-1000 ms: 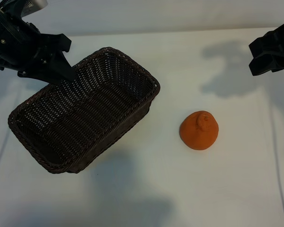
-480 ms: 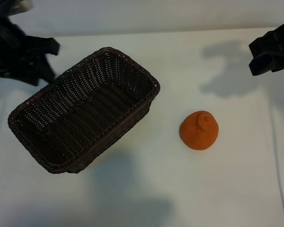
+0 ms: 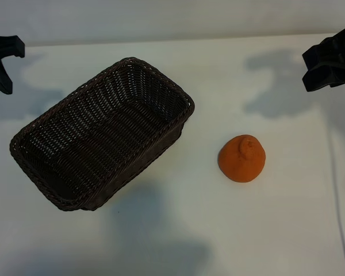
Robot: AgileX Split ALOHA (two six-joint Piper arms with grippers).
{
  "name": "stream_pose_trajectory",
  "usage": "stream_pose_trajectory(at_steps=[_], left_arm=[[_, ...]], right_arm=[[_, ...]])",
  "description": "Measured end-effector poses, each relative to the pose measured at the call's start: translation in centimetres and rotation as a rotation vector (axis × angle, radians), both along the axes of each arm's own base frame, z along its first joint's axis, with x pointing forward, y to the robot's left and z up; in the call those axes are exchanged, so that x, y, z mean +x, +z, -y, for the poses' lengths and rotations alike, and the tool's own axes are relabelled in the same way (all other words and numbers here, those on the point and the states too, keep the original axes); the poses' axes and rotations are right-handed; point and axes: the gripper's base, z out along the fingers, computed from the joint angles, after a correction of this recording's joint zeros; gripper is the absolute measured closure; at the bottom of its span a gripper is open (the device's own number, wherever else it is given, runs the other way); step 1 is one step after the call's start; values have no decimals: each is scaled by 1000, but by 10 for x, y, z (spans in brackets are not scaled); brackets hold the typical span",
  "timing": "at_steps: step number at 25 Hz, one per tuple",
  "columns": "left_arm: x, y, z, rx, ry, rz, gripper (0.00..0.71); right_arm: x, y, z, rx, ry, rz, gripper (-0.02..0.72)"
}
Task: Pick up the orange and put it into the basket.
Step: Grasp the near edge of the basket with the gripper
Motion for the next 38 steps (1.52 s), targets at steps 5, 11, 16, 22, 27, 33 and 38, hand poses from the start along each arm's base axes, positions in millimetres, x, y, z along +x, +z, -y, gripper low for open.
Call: stream_pose_trajectory(at_steps=[5, 11, 16, 22, 27, 33, 38], left_arm=[[-1, -2, -2, 20, 1, -8, 330], [-1, -2, -9, 104, 14, -5, 330], [-1, -2, -10, 105, 43, -6, 330], [-1, -2, -9, 86, 56, -7, 330], [-1, -2, -10, 94, 56, -5, 330], [-1, -2, -14, 149, 54, -2, 330], [-3, -8, -15, 155, 52, -24, 330]], right_arm=[[0, 0, 0, -6, 12, 1, 307], [0, 0, 0, -9, 16, 0, 307], [0, 0, 0, -9, 17, 0, 307], [-1, 0, 0, -10, 19, 0, 307], [-1, 0, 0, -12, 20, 0, 307], [-1, 0, 0, -12, 20, 0, 307], [-1, 0, 0, -12, 20, 0, 307]])
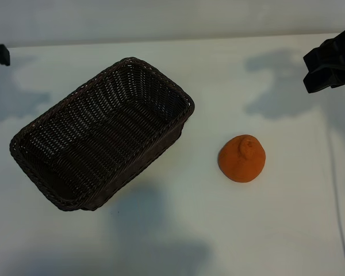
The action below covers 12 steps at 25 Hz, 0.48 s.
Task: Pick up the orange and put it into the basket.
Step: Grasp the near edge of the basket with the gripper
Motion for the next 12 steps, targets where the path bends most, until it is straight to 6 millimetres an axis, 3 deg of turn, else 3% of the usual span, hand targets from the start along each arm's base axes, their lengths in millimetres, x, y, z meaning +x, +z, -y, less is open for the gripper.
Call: stream_pose_trajectory(at_steps=[7, 12], left_arm=[[-13, -45, 1, -10, 0, -110, 330], [-13, -52, 1, -13, 5, -91, 330]], right_arm=[[0, 0, 0, 0, -1, 3, 307], [0, 0, 0, 0, -1, 4, 307]])
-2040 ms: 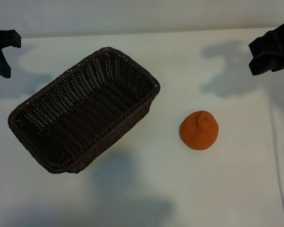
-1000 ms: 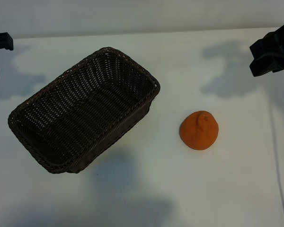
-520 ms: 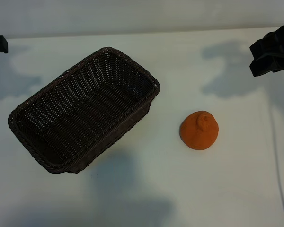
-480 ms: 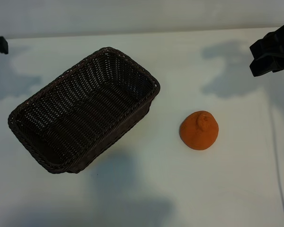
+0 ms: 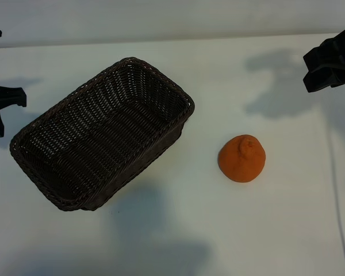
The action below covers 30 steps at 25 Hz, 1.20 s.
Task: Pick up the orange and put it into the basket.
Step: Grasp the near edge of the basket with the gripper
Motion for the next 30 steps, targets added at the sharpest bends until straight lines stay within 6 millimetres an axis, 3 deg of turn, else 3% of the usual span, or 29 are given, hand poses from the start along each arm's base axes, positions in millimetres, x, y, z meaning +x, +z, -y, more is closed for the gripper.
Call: stream_pose_trajectory(at_steps=[6, 9, 15, 23, 30], left_arm=[[0, 0, 0, 7, -67, -6, 330], [0, 0, 0, 3, -30, -3, 319], [-2, -1, -1, 2, 55, -18, 226], [-3, -1, 1, -22, 91, -17, 213], [-9, -27, 5, -75, 126, -16, 212]], right_arm=[[0, 0, 0, 0, 0, 0, 307], [0, 0, 0, 0, 0, 0, 307], [0, 0, 0, 0, 0, 0, 307], [0, 0, 0, 0, 0, 0, 307], [0, 0, 0, 0, 0, 0, 307]])
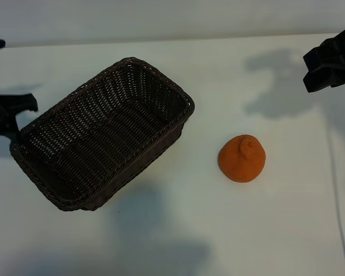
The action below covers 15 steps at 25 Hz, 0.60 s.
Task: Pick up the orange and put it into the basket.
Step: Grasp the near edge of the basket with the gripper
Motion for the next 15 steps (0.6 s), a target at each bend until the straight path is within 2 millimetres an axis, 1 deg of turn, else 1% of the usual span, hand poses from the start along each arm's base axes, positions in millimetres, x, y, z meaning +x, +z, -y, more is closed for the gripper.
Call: stream_pose_trajectory(at_steps=[3, 11, 15], left_arm=[[-4, -8, 0, 0, 8, -11, 212], [-4, -11, 0, -9, 42, 0, 211], [-8, -20, 0, -12, 79, -8, 211]], right_arm=[[0, 0, 0, 0, 0, 0, 307], [0, 0, 0, 0, 0, 0, 307], [0, 0, 0, 0, 0, 1, 307]])
